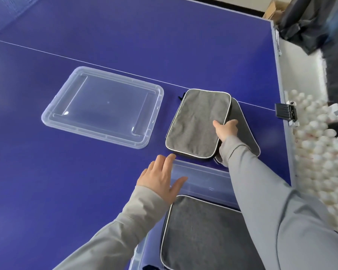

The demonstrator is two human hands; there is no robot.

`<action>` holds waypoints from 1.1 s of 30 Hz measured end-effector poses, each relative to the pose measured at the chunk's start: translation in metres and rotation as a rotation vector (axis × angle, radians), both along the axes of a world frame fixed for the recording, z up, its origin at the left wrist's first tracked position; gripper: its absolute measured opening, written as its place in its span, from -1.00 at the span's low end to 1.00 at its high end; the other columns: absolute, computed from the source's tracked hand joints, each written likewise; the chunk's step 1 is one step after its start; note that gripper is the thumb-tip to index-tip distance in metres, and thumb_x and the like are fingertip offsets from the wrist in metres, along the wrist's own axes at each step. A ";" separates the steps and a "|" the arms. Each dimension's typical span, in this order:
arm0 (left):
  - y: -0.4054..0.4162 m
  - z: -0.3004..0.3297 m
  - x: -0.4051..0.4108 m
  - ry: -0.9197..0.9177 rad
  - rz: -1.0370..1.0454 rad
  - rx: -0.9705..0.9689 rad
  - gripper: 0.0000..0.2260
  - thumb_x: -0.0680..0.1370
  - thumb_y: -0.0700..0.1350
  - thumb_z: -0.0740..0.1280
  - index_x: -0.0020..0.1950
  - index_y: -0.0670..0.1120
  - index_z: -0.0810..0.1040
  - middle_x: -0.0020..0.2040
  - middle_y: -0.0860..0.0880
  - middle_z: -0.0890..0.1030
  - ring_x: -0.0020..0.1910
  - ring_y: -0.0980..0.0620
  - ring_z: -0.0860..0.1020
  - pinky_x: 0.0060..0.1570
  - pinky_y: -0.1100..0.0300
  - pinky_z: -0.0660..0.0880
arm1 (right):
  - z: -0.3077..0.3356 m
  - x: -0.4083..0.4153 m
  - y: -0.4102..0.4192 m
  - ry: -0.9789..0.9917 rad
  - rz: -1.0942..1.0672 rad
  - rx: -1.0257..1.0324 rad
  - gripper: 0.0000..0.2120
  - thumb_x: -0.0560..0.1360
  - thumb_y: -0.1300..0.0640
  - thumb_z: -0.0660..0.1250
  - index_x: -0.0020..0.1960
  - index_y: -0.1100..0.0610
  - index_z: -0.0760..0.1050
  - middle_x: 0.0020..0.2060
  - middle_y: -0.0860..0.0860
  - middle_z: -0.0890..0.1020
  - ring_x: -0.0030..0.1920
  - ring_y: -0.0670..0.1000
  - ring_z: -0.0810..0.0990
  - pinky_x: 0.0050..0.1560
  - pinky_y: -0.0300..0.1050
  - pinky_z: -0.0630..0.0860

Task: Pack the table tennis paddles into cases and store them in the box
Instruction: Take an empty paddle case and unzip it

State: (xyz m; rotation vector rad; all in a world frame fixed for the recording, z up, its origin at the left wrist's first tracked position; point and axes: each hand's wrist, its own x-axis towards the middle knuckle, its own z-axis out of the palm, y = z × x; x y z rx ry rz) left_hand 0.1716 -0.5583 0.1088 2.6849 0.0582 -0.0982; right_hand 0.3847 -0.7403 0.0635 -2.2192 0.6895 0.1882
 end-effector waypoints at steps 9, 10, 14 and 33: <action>0.001 0.004 0.004 0.010 0.012 -0.096 -0.45 0.55 0.20 0.16 0.47 0.01 0.16 0.26 0.02 0.36 0.24 -0.01 0.40 0.09 0.15 0.40 | 0.097 -0.029 0.001 -0.530 -0.123 0.361 -0.73 0.45 0.09 0.30 0.03 0.07 0.25 -0.22 -0.14 0.45 -0.28 -0.09 0.50 -0.32 -0.30 0.43; 0.001 0.005 0.003 0.007 0.007 -0.136 -0.45 0.55 0.19 0.17 0.47 0.01 0.16 0.27 0.02 0.36 0.25 -0.02 0.40 0.11 0.16 0.38 | 0.110 -0.041 -0.001 -0.576 -0.121 0.426 -0.73 0.45 0.08 0.32 0.05 0.05 0.27 -0.23 -0.14 0.46 -0.33 -0.19 0.49 -0.37 -0.38 0.41; 0.011 0.010 -0.002 -0.058 0.057 -0.404 -0.43 0.53 0.15 0.22 0.49 0.02 0.17 0.35 0.02 0.36 0.23 -0.06 0.45 0.24 0.09 0.33 | 0.156 -0.103 -0.008 -0.667 -0.072 0.615 -0.66 0.46 0.05 0.37 0.18 0.05 0.37 -0.17 -0.20 0.60 -0.19 -0.26 0.56 -0.09 -0.32 0.50; 0.359 0.071 -0.073 -0.060 0.249 -1.324 -0.65 0.28 0.14 0.44 0.03 0.11 0.55 -0.22 -0.02 0.66 -0.22 0.01 0.62 -0.19 0.09 0.56 | 0.130 -0.306 0.313 -0.406 0.303 0.652 -0.60 0.32 -0.15 0.39 0.10 -0.27 0.36 -0.03 0.01 0.65 0.01 0.03 0.62 0.02 -0.20 0.54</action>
